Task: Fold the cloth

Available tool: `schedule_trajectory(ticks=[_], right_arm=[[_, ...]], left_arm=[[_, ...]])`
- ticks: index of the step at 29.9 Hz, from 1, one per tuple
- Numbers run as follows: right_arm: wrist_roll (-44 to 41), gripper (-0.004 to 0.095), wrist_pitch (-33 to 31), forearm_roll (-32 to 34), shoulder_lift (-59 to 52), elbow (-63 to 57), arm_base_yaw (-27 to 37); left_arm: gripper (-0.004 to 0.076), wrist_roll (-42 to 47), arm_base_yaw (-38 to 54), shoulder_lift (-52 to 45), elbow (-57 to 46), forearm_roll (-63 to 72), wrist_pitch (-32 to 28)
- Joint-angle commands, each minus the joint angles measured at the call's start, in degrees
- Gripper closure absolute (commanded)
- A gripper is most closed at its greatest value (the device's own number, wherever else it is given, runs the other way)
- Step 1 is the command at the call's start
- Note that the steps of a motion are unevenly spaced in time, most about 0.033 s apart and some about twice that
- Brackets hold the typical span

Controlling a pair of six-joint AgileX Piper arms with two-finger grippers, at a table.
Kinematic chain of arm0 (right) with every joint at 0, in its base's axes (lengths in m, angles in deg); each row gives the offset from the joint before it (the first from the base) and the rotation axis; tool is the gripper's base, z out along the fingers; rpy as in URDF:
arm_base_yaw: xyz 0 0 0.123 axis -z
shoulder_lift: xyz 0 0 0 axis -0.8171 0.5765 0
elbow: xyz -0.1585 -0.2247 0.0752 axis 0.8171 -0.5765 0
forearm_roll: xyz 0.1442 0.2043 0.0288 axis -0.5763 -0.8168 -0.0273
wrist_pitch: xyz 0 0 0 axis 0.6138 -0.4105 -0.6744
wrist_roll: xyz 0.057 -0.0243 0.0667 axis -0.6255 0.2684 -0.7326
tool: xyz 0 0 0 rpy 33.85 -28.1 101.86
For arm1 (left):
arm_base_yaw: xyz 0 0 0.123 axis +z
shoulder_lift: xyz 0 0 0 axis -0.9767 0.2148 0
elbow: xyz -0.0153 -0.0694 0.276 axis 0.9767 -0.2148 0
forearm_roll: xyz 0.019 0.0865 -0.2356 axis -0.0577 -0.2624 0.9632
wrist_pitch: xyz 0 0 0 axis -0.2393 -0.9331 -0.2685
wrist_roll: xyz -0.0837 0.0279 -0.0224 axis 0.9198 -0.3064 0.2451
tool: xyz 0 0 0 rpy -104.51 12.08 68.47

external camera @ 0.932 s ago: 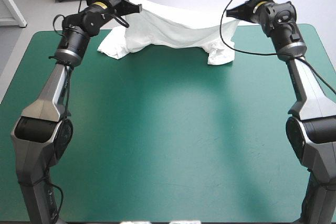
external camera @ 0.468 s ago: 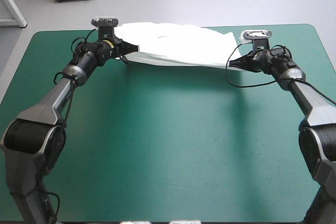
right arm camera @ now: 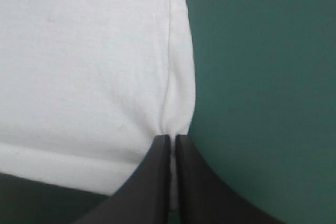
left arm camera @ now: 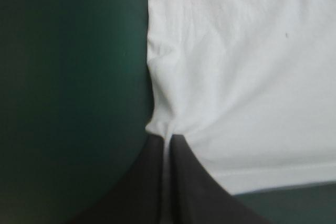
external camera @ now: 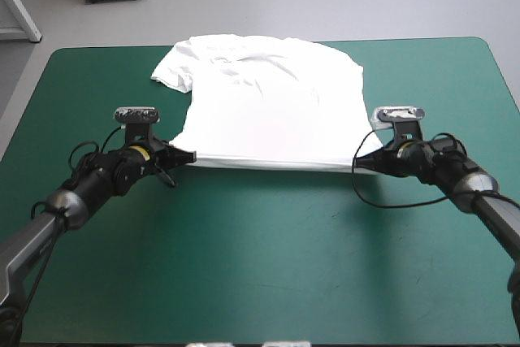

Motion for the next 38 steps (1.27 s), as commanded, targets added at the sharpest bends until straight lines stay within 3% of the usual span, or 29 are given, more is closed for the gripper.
schedule_trajectory(ticks=[1,5,16,24,28,31,35,36,38], right_arm=[[-2.29,0.0925,2.58,0.48,-7.46,-4.7,-0.91],[-2.94,0.0925,1.37,-0.89,-13.04,-10.79,-1.42],[-2.94,0.0924,-10.72,-4.48,-29.3,-20.7,-1.42],[-2.94,0.0925,-15.89,-6.67,-36.69,-26.13,-1.42],[-1.6,0.091,-15.89,-7.68,-36.52,-26.25,-1.42],[0.53,0.0732,-17.08,-8.55,-35.98,-26.14,-1.42],[-0.73,0.0348,-20.75,-9.22,-35.98,-24.0,-1.42],[-1.2,0.0285,-21.97,-9.22,-35.98,-22.67,-1.42],[-1.74,0.0259,-23.34,-8.84,-35.98,-19.56,-1.42]], left_arm=[[0.0734,0.98,-0.9,-8.29,-5.42,0.02,-1.4],[0.0734,0.98,-3.59,-14.75,-11.65,0.16,3.54],[0.0734,4.02,-8.08,-29.43,-17.59,1.55,20.09],[0.0734,4.68,-8.62,-36.58,-21.21,3.57,28.0],[0.0724,4.57,-8.62,-36.58,-21.32,4.59,27.29],[0.0604,3.51,-8.62,-36.58,-21.32,4.98,27.22],[0.0257,3.98,-8.62,-36.58,-18.58,6.79,34.13],[0.0199,3.98,-8.62,-36.58,-17.3,6.9,36.35],[0.0122,3.98,-8.62,-36.58,-13.86,6.62,40.52]])
